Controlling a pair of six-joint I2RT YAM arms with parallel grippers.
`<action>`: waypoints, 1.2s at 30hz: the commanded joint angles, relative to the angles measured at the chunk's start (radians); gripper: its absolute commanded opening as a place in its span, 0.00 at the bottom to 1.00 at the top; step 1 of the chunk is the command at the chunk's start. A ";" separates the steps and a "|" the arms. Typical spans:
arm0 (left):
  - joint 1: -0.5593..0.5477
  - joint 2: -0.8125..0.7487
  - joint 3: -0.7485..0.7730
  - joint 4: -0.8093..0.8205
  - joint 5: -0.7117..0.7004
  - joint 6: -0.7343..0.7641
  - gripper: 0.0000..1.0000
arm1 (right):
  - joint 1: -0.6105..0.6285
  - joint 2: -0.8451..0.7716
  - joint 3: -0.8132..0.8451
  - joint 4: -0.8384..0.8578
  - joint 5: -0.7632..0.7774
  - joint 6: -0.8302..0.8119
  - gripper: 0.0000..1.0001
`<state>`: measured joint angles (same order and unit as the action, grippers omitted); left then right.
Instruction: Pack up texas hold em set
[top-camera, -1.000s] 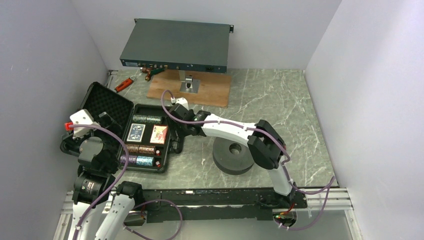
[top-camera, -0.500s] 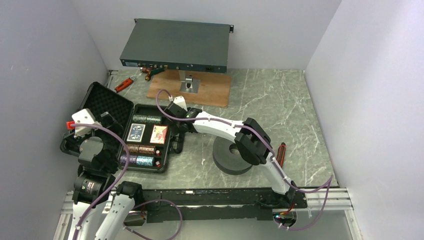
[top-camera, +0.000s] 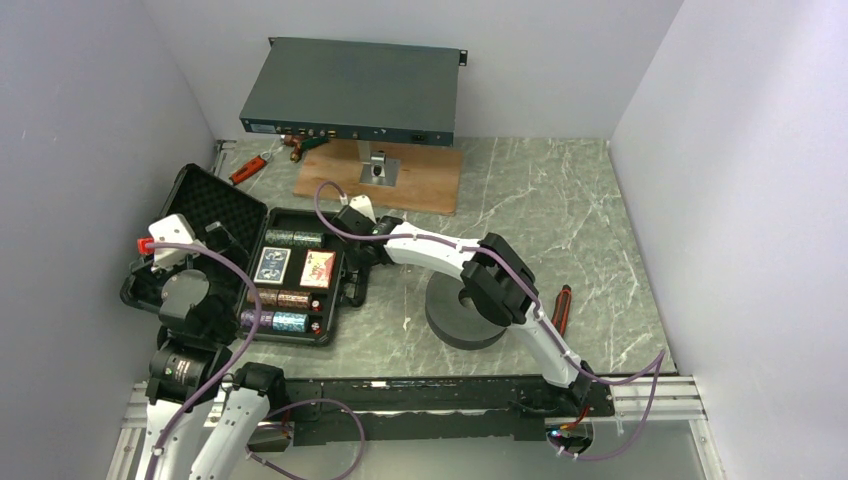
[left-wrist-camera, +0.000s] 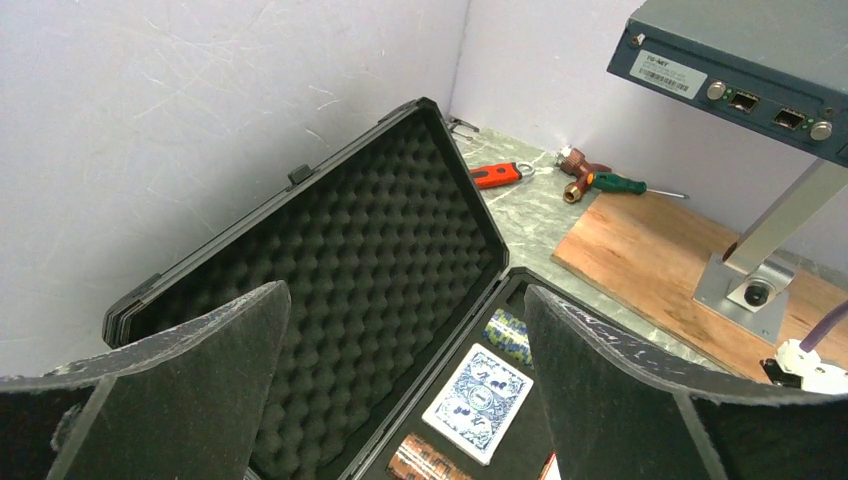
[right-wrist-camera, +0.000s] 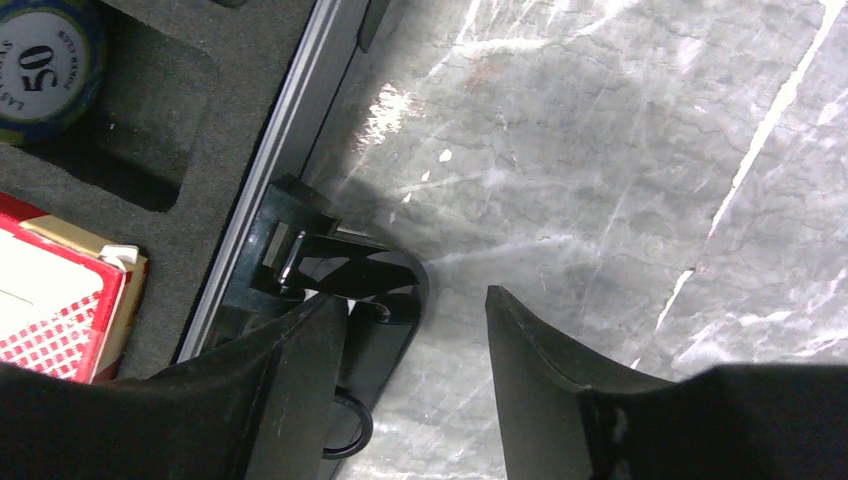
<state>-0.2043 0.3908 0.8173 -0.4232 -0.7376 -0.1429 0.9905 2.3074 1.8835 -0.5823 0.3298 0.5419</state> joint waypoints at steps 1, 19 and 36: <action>0.006 0.014 -0.001 0.035 0.019 0.014 0.93 | -0.001 0.020 -0.018 0.055 -0.033 -0.019 0.54; 0.006 0.056 -0.003 0.032 0.044 0.026 0.92 | -0.003 -0.237 -0.520 0.161 0.011 0.031 0.42; 0.006 0.115 0.005 0.017 0.053 0.050 0.94 | -0.037 -0.561 -1.026 0.257 0.105 0.018 0.40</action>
<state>-0.2031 0.4896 0.8173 -0.4267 -0.7025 -0.1165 0.9817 1.7859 0.9886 -0.1081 0.3214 0.6537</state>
